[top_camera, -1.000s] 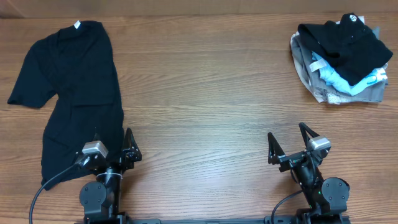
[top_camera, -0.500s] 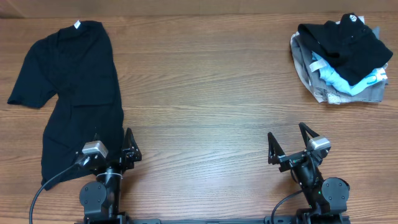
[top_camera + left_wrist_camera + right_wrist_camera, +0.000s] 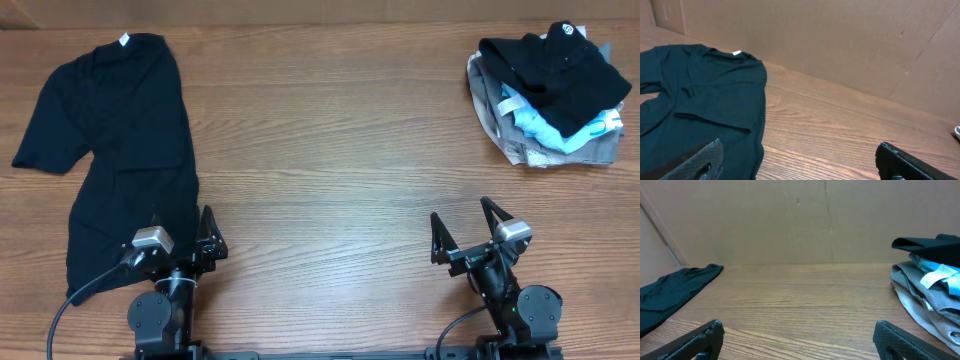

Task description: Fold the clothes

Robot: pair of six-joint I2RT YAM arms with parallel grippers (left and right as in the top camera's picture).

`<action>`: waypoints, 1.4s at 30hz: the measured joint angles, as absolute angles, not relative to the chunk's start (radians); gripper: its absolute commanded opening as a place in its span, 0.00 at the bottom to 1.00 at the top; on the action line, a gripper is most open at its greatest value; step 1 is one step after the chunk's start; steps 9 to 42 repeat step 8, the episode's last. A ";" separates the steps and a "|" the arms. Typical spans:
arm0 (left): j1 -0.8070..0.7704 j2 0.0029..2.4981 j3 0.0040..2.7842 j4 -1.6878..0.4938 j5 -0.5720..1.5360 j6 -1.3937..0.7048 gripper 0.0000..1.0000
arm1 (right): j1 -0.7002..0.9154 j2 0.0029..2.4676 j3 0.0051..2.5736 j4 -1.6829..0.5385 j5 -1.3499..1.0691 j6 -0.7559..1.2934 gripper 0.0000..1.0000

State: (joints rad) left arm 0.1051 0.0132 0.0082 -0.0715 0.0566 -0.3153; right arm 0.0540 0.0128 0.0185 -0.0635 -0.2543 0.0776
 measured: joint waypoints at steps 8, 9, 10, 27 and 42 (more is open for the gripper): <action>0.105 0.013 0.008 -0.072 0.057 -0.315 1.00 | 0.054 0.013 0.019 -0.063 -0.255 0.078 1.00; 0.105 0.013 0.008 -0.072 0.057 -0.315 1.00 | 0.054 0.013 0.019 -0.063 -0.255 0.078 1.00; 0.105 0.013 0.008 -0.072 0.057 -0.315 1.00 | 0.054 0.013 0.019 -0.063 -0.255 0.078 1.00; 0.105 0.013 0.008 -0.072 0.057 -0.315 1.00 | 0.054 0.013 0.019 -0.063 -0.255 0.078 1.00; 0.105 0.013 0.008 -0.072 0.057 -0.315 1.00 | 0.054 0.013 0.019 -0.063 -0.255 0.078 1.00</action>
